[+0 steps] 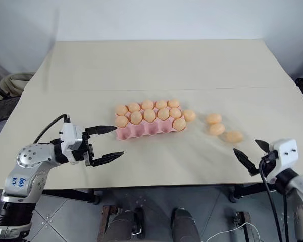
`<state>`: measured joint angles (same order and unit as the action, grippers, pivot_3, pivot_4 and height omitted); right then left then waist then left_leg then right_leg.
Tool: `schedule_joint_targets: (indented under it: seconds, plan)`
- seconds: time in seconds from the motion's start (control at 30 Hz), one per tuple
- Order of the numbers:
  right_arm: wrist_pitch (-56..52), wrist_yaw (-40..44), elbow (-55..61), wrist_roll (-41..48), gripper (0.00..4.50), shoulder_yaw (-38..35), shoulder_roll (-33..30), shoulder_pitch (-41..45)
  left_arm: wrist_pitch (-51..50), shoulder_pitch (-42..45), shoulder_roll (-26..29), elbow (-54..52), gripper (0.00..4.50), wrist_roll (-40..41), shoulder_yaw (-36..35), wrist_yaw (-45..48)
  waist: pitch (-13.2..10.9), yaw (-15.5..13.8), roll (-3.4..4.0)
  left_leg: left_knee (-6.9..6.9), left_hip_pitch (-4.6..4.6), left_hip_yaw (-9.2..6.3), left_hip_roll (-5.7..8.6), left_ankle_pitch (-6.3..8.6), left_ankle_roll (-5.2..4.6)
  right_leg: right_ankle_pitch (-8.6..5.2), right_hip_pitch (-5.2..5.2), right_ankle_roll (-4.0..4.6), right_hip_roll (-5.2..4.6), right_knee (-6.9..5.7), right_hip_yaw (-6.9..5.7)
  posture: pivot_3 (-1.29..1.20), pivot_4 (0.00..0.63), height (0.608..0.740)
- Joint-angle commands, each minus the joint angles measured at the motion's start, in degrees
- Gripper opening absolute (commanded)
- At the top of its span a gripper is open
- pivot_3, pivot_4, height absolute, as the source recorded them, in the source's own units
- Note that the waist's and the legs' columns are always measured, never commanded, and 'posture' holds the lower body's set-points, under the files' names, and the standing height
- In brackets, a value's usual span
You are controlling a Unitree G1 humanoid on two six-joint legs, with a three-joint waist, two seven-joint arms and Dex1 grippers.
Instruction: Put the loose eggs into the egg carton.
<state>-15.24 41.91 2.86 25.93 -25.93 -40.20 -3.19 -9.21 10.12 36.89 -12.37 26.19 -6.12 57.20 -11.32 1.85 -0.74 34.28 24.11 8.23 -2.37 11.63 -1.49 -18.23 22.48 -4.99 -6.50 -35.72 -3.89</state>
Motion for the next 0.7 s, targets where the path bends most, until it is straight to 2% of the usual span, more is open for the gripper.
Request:
schedule_joint_targets:
  seconds: [0.03, 0.27, 0.37, 0.5, 0.53, 0.6, 0.7]
  plan:
    - [0.9, 2.8, -7.1, -2.9, 4.46, 4.0, -2.9, 6.6, -0.4, -1.4, 0.1, -3.7, 4.50, 2.0, -1.2, -0.2, 0.0, -0.1, 0.00, 0.02, 0.00, -0.01, -0.01, 0.00, 0.00, 0.02, -0.01, 0.02, 0.01, 0.01, 0.01, 0.00, 0.150, 0.740]
    - [2.2, 9.1, -19.4, -6.9, 4.46, 11.4, -4.3, 17.2, -1.0, -3.2, -0.7, -6.0, 4.50, 2.0, -1.5, -2.0, 0.0, -0.3, 0.00, 0.09, 0.07, -0.02, -0.03, 0.02, -0.07, 0.03, 0.01, 0.03, 0.01, 0.02, 0.09, 0.00, 0.150, 0.740]
    - [2.9, 11.0, -21.0, -7.0, 3.49, 11.9, -4.5, 18.6, -0.9, -4.2, -0.7, -6.7, 4.50, 2.0, -1.9, -2.6, 0.0, -0.3, 0.00, 0.11, 0.08, 0.05, -0.03, -0.08, -0.32, 0.04, 0.01, 0.00, 0.01, 0.04, 0.11, 0.00, 0.150, 0.740]
    - [3.5, 12.2, -19.8, -6.2, 2.09, 10.3, -5.1, 17.9, -0.8, -5.1, -0.9, -7.1, 4.50, 2.0, -2.4, -3.6, 0.0, -0.3, 0.00, 0.17, 0.07, 0.04, -0.05, 0.01, -0.17, 0.05, 0.02, -0.01, 0.02, 0.00, 0.09, 0.00, 0.150, 0.740]
    - [4.0, 12.6, -18.7, -5.7, 1.90, 9.6, -5.2, 17.2, -0.7, -5.3, -1.0, -7.0, 4.50, 1.9, -2.5, -3.9, 0.0, -0.3, 0.00, 0.22, 0.07, 0.04, -0.06, 0.06, -0.11, 0.05, 0.01, -0.02, 0.02, -0.04, 0.09, 0.00, 0.150, 0.740]
    - [4.6, 13.4, -15.7, -4.7, 1.87, 8.3, -5.7, 15.6, -0.3, -5.8, -1.2, -6.7, 4.50, 1.7, -3.1, -4.6, 0.0, -0.3, 0.00, 0.27, 0.07, 0.05, -0.07, 0.08, -0.11, 0.07, 0.00, -0.04, 0.02, -0.06, 0.10, 0.00, 0.150, 0.740]
    - [-0.7, 16.5, -6.9, 0.6, 1.87, 6.9, -6.6, 13.0, -0.2, -6.6, -1.5, -6.2, 4.50, 1.9, -4.9, -6.1, 0.0, -0.3, 0.00, 0.29, 0.08, 0.05, -0.09, 0.09, -0.11, 0.07, 0.00, -0.04, 0.02, -0.07, 0.18, 0.00, 0.150, 0.740]
